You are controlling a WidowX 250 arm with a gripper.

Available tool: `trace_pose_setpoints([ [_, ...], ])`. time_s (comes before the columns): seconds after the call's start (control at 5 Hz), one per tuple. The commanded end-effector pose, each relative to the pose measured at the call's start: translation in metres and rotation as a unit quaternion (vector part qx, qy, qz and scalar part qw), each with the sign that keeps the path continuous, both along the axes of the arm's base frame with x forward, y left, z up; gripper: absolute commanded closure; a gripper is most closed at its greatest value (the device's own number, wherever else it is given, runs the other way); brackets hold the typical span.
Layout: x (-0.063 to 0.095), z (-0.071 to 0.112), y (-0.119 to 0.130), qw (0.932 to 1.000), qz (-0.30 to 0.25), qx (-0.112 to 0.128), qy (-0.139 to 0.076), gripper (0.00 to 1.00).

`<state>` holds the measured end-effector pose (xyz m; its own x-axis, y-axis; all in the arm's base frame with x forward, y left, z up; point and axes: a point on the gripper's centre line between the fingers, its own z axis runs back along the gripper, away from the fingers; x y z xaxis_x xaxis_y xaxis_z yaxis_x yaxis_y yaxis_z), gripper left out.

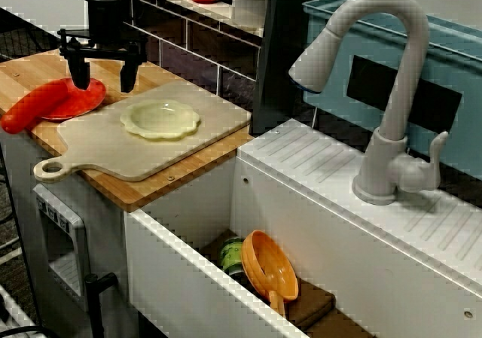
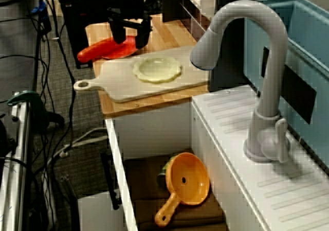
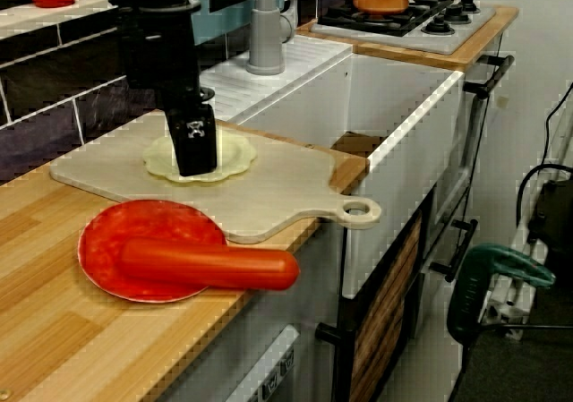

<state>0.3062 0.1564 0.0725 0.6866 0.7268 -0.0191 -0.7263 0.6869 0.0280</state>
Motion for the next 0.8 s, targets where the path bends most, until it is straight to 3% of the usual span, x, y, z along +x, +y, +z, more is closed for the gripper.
trace_pose_setpoints([
  [0.0, 0.0, 0.0, 0.0, 1.0, 0.0, 0.0, 0.0, 0.0],
  [0.4, 0.001, 0.031, 0.022, 0.9993, -0.006, -0.036, -0.001, 0.0],
  [0.6, -0.008, 0.04, 0.033, 0.9993, -0.01, -0.035, -0.01, 0.0],
])
